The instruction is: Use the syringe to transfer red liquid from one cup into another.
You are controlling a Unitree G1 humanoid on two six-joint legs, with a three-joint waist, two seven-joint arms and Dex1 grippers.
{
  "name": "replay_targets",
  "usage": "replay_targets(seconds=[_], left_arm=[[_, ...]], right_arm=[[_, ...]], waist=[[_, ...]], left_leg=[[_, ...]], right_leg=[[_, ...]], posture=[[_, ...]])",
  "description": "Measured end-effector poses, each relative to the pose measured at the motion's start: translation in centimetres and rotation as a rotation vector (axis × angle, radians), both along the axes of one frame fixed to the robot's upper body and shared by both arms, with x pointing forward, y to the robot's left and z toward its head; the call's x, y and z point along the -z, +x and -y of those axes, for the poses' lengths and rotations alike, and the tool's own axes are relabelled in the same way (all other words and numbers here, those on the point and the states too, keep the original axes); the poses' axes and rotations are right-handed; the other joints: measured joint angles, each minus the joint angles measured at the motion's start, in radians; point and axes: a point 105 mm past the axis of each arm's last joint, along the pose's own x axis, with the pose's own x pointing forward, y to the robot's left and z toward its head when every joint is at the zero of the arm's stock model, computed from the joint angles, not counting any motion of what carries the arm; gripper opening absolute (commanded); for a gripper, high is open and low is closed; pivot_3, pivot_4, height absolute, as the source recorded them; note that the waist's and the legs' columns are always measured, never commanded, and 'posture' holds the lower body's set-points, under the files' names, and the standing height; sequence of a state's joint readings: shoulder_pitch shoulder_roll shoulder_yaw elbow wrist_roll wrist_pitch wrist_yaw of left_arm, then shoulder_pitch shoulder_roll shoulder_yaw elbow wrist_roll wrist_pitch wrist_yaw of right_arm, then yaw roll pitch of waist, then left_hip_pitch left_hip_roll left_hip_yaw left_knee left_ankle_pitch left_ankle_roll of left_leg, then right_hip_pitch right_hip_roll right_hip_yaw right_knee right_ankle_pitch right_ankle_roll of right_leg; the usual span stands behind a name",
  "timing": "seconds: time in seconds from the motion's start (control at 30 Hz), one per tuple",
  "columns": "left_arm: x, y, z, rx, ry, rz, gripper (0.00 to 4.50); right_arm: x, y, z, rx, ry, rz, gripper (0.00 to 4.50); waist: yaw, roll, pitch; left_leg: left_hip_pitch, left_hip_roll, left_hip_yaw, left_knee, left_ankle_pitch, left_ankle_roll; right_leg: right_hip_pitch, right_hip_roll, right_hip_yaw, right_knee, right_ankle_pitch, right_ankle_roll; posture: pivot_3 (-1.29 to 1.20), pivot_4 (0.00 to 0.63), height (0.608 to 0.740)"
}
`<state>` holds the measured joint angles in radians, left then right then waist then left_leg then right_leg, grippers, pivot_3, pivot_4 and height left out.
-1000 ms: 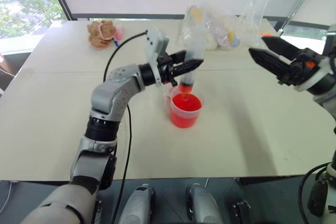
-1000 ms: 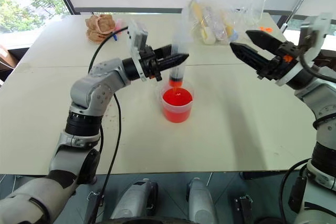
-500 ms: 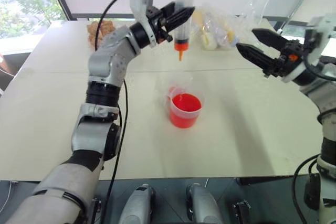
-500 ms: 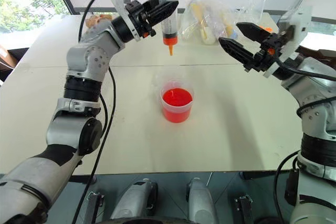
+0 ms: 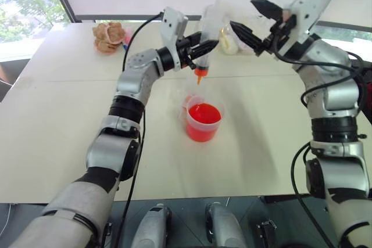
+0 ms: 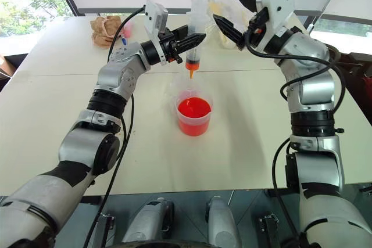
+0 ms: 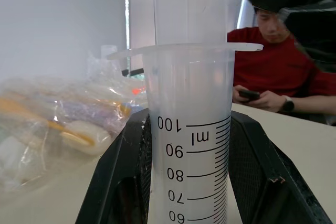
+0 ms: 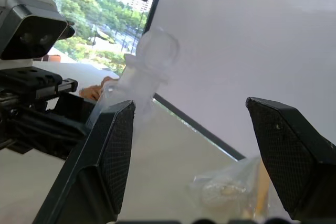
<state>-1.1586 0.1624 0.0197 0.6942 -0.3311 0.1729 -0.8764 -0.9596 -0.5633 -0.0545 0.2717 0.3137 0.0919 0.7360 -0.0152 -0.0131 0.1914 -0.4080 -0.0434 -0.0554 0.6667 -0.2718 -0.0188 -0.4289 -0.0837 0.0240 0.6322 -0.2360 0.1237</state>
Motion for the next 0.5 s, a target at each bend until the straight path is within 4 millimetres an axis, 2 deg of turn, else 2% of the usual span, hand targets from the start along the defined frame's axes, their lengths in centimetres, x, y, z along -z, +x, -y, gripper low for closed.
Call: replay_targets(seconds=[0.23,0.37,0.5], left_arm=[[0.9,-1.0,-0.4,0.056,0.020,-0.016,1.45],[0.9,-1.4,-0.4,0.069,0.034,-0.001,1.45],[2.0,-1.5,-0.2,0.076,0.065,-0.014,1.45]], right_arm=[[0.2,1.0,0.0,-0.007,-0.010,0.013,3.50],[-0.1,1.0,-0.2,-0.020,-0.011,0.020,3.50],[-0.1,0.9,-0.5,-0.035,-0.013,0.022,3.50]], waist=[[0.000,0.000,0.000],[-0.001,0.000,0.000],[-0.001,0.000,0.000]], left_leg=[[0.000,0.000,0.000,0.000,0.000,0.000],[0.000,0.000,-0.001,0.000,0.000,0.000],[0.000,0.000,-0.001,0.000,0.000,0.000]], right_leg=[[0.000,0.000,0.000,0.000,0.000,0.000],[0.000,0.000,0.000,0.000,0.000,0.000],[0.000,0.000,0.000,0.000,0.000,0.000]], posture=[[0.00,0.150,0.740],[0.00,0.150,0.740],[0.00,0.150,0.740]])
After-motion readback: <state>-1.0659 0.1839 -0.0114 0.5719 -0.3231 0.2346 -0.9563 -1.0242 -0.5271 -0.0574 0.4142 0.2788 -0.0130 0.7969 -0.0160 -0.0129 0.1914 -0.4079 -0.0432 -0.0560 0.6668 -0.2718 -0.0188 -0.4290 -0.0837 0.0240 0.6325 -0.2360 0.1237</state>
